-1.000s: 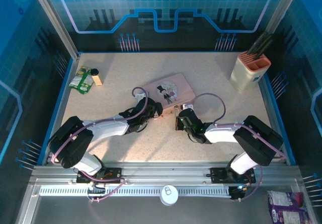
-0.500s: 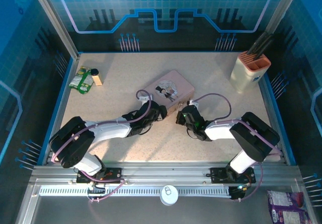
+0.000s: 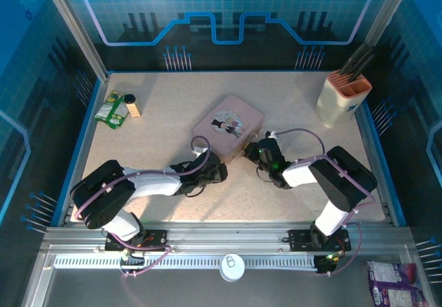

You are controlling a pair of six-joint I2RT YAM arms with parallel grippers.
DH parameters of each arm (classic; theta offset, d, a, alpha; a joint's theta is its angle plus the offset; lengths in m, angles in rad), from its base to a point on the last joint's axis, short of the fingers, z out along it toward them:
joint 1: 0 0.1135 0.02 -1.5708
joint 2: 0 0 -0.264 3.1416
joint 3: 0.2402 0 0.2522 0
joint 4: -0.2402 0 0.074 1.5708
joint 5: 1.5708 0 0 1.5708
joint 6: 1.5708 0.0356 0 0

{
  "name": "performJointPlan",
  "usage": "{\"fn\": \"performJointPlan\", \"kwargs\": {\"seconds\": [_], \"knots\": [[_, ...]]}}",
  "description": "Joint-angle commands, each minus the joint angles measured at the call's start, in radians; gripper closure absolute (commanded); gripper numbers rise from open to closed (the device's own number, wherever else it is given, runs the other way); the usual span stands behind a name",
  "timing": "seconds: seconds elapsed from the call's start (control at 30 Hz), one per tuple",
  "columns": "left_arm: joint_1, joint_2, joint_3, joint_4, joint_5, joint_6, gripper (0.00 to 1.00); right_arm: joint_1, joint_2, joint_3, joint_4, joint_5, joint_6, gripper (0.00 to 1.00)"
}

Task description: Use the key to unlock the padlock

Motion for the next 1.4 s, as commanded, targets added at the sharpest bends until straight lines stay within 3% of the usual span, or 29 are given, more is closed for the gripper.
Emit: {"fn": "performJointPlan", "kwargs": {"seconds": [0.0,0.83,1.03,1.2,1.37], "knots": [[0.0,-0.038,-0.029,-0.011,-0.031,-0.019,0.42,-0.015,-0.046,0.05,-0.008,-0.001,-0.026,1.0],[0.052,-0.264,-0.028,-0.059,-0.066,0.072,0.32,-0.153,-0.152,0.072,-0.154,-0.193,-0.18,1.0],[0.116,-0.46,-0.109,-0.11,-0.058,0.188,0.28,-0.203,-0.319,0.075,-0.411,-0.272,-0.355,1.0],[0.208,-0.708,-0.211,-0.187,-0.019,0.324,0.25,-0.226,-0.477,0.11,-0.732,-0.361,-0.558,1.0],[0.259,-0.928,-0.279,-0.289,-0.002,0.388,0.23,-0.293,-0.554,0.106,-0.896,-0.467,-0.666,1.0]]}}
